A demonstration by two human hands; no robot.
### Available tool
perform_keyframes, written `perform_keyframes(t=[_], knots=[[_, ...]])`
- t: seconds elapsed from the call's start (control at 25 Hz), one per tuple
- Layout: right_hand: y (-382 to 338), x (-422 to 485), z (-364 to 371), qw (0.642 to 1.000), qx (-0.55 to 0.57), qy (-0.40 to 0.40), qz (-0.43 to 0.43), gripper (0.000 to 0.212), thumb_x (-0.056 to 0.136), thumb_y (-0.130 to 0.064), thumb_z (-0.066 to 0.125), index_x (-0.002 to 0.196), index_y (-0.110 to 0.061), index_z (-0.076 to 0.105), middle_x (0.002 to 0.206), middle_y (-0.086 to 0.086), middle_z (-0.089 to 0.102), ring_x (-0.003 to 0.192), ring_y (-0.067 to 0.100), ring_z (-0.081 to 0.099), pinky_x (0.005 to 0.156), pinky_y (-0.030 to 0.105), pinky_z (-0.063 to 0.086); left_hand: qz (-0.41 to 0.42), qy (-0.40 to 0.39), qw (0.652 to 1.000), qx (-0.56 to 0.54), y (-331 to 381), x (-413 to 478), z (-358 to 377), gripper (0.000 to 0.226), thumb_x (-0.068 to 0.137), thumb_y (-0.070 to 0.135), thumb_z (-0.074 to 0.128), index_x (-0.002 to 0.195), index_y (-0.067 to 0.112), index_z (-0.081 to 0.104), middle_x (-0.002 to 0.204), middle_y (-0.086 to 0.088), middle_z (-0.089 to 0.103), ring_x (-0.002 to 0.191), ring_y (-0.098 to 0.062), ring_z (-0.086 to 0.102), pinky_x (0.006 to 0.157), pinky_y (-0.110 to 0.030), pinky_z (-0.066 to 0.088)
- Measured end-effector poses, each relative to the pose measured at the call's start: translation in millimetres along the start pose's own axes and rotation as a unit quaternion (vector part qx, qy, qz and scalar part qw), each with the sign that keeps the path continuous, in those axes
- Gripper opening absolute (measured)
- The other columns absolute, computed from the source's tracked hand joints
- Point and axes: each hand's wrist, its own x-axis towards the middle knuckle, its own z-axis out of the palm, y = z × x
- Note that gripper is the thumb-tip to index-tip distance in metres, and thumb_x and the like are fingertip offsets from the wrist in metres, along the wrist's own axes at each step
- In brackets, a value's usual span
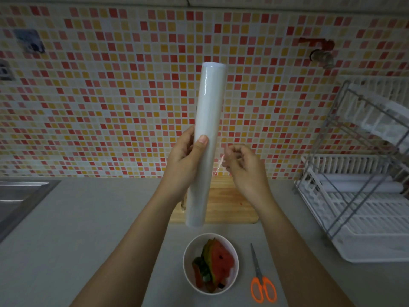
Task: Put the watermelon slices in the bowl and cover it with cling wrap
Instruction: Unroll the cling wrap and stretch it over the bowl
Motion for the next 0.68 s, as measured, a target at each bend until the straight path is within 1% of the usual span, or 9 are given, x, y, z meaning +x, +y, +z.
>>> perform_keyframes(t=[0.08, 0.12, 0.2, 0.28, 0.32, 0.4, 0.48, 0.6, 0.68], knots=[[5, -10, 6, 0.996, 0.047, -0.054, 0.049, 0.032, 0.076, -0.065, 0.055, 0.08, -0.035, 0.063, 0.079, -0.009, 0.07, 0.074, 0.006, 0.069, 0.074, 0.029, 0.057, 0.003, 0.007, 1.0, 0.006, 0, 1, 1, 0.041, 0.091, 0.04, 0.051, 0.128, 0.023, 0.054, 0.107, 0.008, 0.066, 0.098, -0.008, 0.063, 0.087, -0.033, 0.053], [8, -15, 8, 0.996, 0.034, -0.07, 0.046, 0.03, 0.074, -0.063, 0.059, 0.077, -0.034, 0.064, 0.077, -0.011, 0.071, 0.074, 0.006, 0.069, 0.073, 0.03, 0.056, 0.005, 0.009, 1.0, 0.008, 0, 2, 1, 0.041, 0.092, 0.039, 0.05, 0.129, 0.022, 0.054, 0.106, 0.008, 0.065, 0.097, -0.008, 0.063, 0.086, -0.032, 0.053], [13, -17, 7, 0.998, -0.01, -0.06, 0.015, 0.016, 0.078, -0.046, 0.064, 0.069, -0.034, 0.063, 0.068, -0.016, 0.069, 0.071, 0.004, 0.067, 0.072, 0.028, 0.052, 0.007, 0.006, 1.0, 0.015, 0, 4, -1, 0.04, 0.092, 0.041, 0.05, 0.128, 0.023, 0.054, 0.101, 0.013, 0.066, 0.093, -0.005, 0.063, 0.082, -0.029, 0.054], [17, -15, 1, 0.999, -0.044, -0.028, 0.0, 0.017, 0.085, -0.037, 0.062, 0.069, -0.034, 0.059, 0.066, -0.013, 0.068, 0.071, 0.003, 0.066, 0.074, 0.03, 0.052, 0.001, 0.005, 1.0, 0.016, 1, 6, -1, 0.04, 0.092, 0.044, 0.05, 0.127, 0.024, 0.054, 0.095, 0.019, 0.066, 0.089, -0.001, 0.063, 0.076, -0.023, 0.053], [18, -15, 0, 0.999, -0.043, -0.021, 0.008, 0.016, 0.087, -0.039, 0.059, 0.072, -0.034, 0.058, 0.069, -0.012, 0.068, 0.074, 0.006, 0.068, 0.077, 0.035, 0.054, -0.002, 0.006, 1.0, 0.014, 1, 6, 0, 0.041, 0.091, 0.045, 0.05, 0.126, 0.024, 0.054, 0.093, 0.02, 0.066, 0.088, 0.001, 0.063, 0.074, -0.021, 0.052], [17, -20, 1, 0.998, 0.002, -0.039, 0.04, 0.02, 0.084, -0.051, 0.055, 0.079, -0.032, 0.058, 0.078, -0.009, 0.068, 0.077, 0.01, 0.069, 0.081, 0.041, 0.056, -0.002, 0.017, 1.0, 0.007, 3, 8, 2, 0.043, 0.09, 0.045, 0.05, 0.127, 0.022, 0.054, 0.096, 0.017, 0.065, 0.089, -0.001, 0.062, 0.075, -0.021, 0.05], [17, -27, 4, 0.994, 0.019, -0.085, 0.059, 0.031, 0.074, -0.061, 0.06, 0.082, -0.031, 0.061, 0.081, -0.009, 0.067, 0.077, 0.011, 0.069, 0.078, 0.038, 0.057, 0.002, 0.025, 1.0, -0.001, 5, 10, 4, 0.044, 0.09, 0.044, 0.049, 0.129, 0.022, 0.053, 0.098, 0.015, 0.064, 0.089, -0.001, 0.061, 0.074, -0.02, 0.05], [22, -30, 3, 0.995, -0.019, -0.1, 0.015, 0.011, 0.081, -0.034, 0.067, 0.072, -0.031, 0.062, 0.07, -0.01, 0.067, 0.072, 0.009, 0.067, 0.071, 0.027, 0.053, 0.012, 0.012, 1.0, 0.007, 9, 13, 3, 0.044, 0.091, 0.043, 0.049, 0.129, 0.021, 0.052, 0.093, 0.021, 0.064, 0.085, 0.002, 0.061, 0.071, -0.019, 0.051], [26, -28, -3, 0.996, -0.039, -0.082, 0.003, 0.018, 0.086, -0.027, 0.062, 0.071, -0.034, 0.058, 0.07, -0.011, 0.066, 0.072, 0.007, 0.066, 0.071, 0.024, 0.052, 0.007, 0.008, 1.0, 0.005, 10, 14, 3, 0.044, 0.092, 0.043, 0.048, 0.13, 0.021, 0.051, 0.093, 0.022, 0.063, 0.086, 0.002, 0.061, 0.072, -0.02, 0.052]])
